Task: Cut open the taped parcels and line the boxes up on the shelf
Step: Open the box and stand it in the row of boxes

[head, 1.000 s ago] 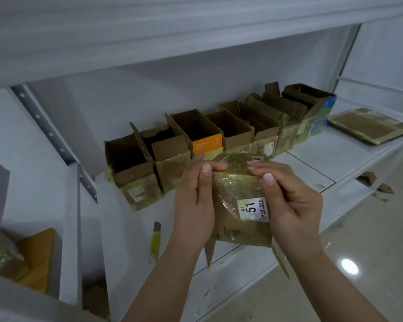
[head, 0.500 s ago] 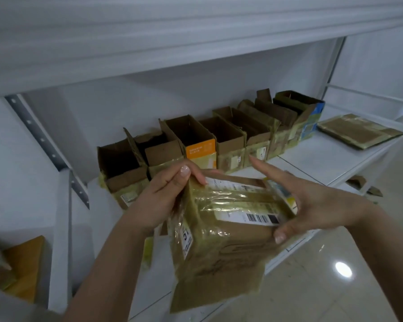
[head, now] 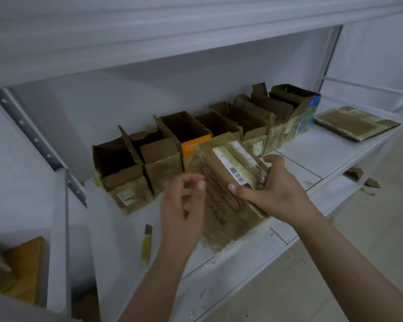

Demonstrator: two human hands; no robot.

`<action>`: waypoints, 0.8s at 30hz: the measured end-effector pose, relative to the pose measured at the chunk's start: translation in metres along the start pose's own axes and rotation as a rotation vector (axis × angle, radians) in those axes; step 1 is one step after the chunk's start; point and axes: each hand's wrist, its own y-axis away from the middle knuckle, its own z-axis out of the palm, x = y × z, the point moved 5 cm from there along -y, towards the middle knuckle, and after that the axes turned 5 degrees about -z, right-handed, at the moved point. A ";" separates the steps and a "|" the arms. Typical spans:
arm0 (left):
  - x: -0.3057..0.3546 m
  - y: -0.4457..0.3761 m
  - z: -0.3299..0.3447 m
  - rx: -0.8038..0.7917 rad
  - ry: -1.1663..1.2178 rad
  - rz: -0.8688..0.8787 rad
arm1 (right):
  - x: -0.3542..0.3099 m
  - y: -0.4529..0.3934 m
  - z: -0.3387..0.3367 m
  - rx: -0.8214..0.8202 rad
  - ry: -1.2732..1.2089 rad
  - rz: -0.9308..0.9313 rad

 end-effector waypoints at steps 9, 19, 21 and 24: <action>0.002 0.006 0.002 -0.196 0.402 -0.188 | -0.016 0.011 -0.001 0.047 -0.596 -0.169; 0.024 -0.002 -0.010 -0.131 0.279 -0.094 | -0.043 0.028 -0.010 0.097 -0.630 -0.443; 0.025 -0.001 -0.011 -0.123 0.270 -0.067 | -0.043 0.030 -0.010 0.150 -0.595 -0.440; 0.030 -0.001 -0.010 -0.083 0.185 0.028 | -0.047 0.034 -0.011 0.282 -0.555 -0.481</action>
